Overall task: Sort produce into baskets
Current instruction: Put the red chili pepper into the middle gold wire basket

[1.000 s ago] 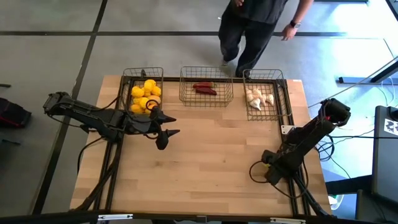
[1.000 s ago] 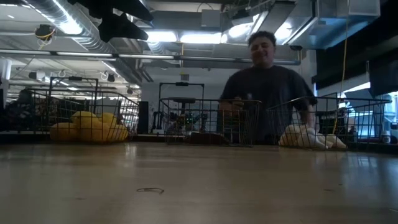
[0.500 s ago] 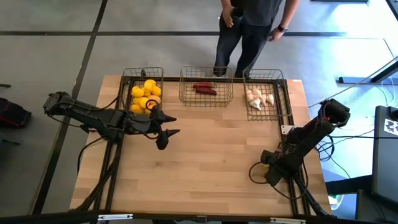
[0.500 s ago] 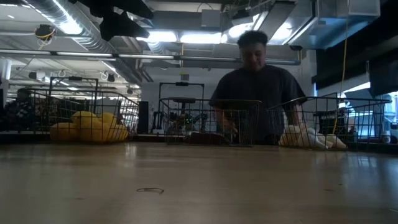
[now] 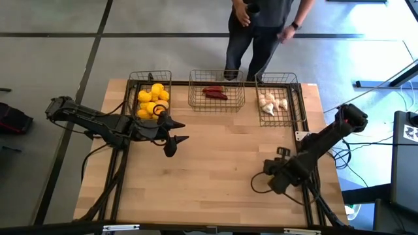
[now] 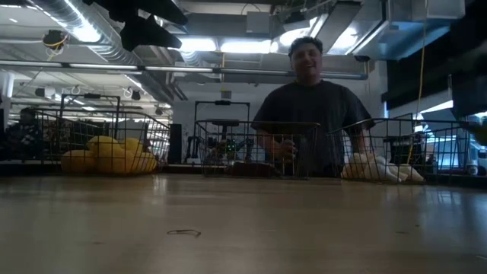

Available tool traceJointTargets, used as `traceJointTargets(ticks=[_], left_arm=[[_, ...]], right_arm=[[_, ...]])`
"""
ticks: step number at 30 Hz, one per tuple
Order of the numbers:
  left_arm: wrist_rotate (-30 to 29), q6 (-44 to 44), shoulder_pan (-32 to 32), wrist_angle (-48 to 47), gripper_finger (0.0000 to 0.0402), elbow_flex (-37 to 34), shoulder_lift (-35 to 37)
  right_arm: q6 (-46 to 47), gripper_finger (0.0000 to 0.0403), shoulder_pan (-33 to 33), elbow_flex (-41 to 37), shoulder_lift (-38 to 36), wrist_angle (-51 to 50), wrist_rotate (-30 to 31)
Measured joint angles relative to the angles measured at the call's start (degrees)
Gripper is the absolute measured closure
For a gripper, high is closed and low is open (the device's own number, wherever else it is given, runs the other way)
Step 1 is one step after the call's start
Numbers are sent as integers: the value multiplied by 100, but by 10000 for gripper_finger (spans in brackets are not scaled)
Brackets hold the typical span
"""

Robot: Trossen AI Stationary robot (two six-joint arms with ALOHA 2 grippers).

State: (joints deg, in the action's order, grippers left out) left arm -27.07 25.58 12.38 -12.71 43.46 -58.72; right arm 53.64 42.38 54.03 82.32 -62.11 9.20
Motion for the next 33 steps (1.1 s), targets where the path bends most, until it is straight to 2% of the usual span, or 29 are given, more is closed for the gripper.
traceJointTargets(ticks=[6,11,15,18,25,30,33], left_arm=[[0,-2,3,8,137,0,1],[0,-46,51,10,137,0,0],[-4,-46,65,10,137,0,1],[-1,-57,70,10,137,0,0],[-18,-63,91,54,137,0,1],[-20,-70,119,115,137,0,-22],[-41,-86,147,202,137,3,-47]], right_arm=[[-1191,294,-718,565,-7,-225,478],[-2531,294,-1431,1147,-10,-265,1009],[-3492,294,-2130,1638,-11,-76,1477],[-4288,294,-2660,1935,-43,378,1613],[-5678,294,-3964,2296,-57,1822,1131],[-5817,294,-4862,2291,3,2444,425],[-5852,294,-5264,2236,79,2662,284]])
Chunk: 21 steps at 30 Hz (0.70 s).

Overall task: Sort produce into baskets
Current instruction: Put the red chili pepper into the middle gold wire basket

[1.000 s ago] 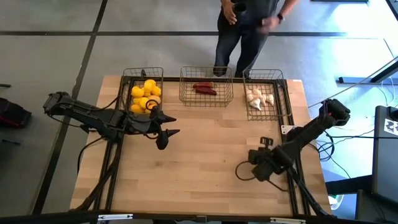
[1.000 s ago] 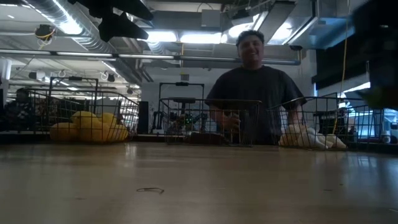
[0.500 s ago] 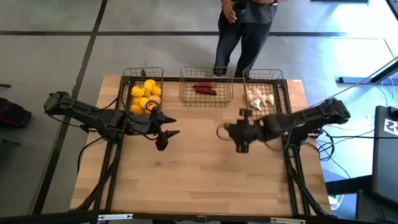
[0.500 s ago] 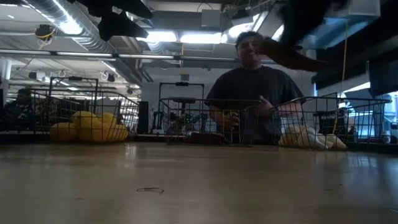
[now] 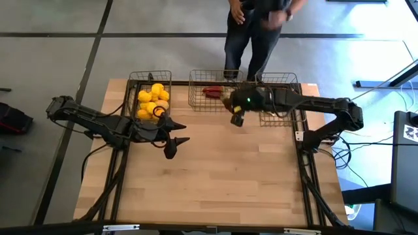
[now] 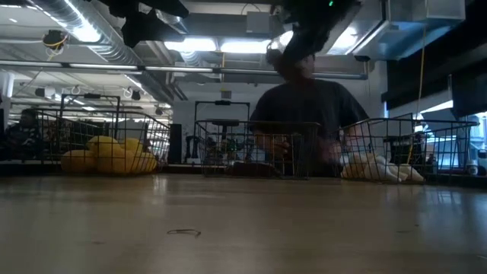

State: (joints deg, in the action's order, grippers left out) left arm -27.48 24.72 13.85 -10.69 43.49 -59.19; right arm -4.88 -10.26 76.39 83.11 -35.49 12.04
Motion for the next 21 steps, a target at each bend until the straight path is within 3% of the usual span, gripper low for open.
traceJointTargets(ticks=[10,21], left_arm=[[-32,-88,-7,70,137,-1,-150],[-29,-95,4,76,137,-3,-207]], right_arm=[[-183,294,-1067,-181,438,471,-416],[-355,294,-1725,-183,1116,1427,-573]])
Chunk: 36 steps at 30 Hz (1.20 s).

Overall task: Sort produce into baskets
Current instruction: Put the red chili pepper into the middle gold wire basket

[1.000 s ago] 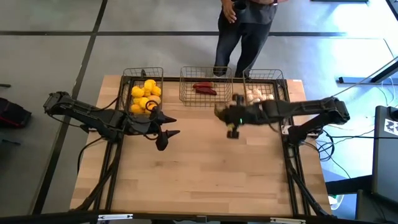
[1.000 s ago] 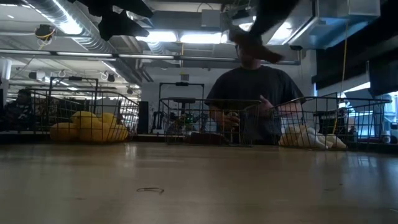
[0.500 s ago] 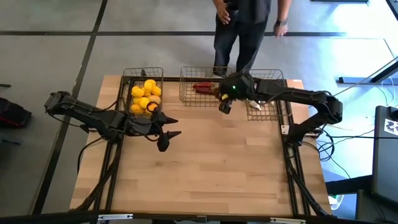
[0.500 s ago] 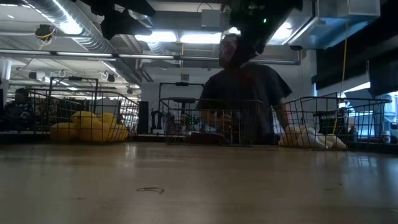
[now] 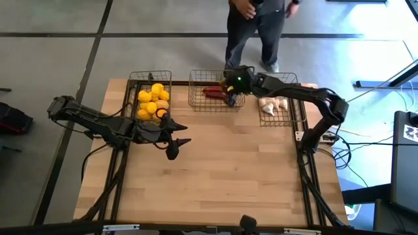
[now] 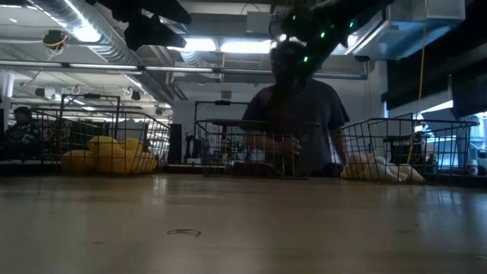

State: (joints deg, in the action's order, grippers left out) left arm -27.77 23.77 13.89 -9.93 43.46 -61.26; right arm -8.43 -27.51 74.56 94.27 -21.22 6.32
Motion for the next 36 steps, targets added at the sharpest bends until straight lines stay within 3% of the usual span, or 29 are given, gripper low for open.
traceJointTargets(ticks=[11,19,36], left_arm=[[0,41,0,10,137,0,-32],[2,43,0,9,137,0,-46],[2,28,0,5,137,0,-43]], right_arm=[[-102,294,-607,-4,840,895,-363],[-96,291,-665,-4,1245,907,-552],[-127,211,-664,-4,1338,746,-390]])
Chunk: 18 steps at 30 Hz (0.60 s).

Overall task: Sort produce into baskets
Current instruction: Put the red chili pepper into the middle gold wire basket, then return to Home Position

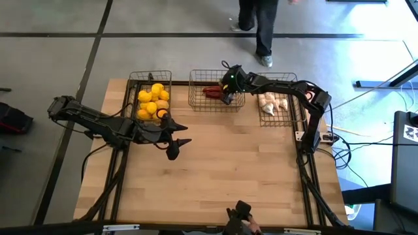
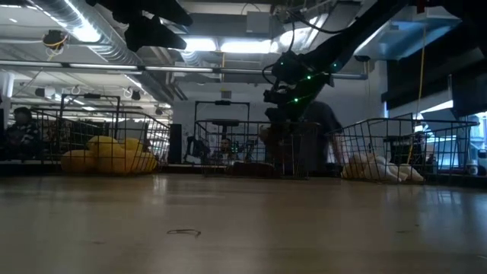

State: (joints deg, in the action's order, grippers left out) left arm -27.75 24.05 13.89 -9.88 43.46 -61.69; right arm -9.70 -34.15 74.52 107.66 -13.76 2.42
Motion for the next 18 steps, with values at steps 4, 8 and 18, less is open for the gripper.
traceJointTargets(ticks=[4,8,18], left_arm=[[2,-21,0,1,137,0,0],[2,6,0,1,137,0,0],[5,-152,-30,47,137,0,2]], right_arm=[[-2,178,0,0,0,-4,3],[-2,161,2,0,-77,-51,4],[-124,157,60,350,-1235,-1124,-52]])
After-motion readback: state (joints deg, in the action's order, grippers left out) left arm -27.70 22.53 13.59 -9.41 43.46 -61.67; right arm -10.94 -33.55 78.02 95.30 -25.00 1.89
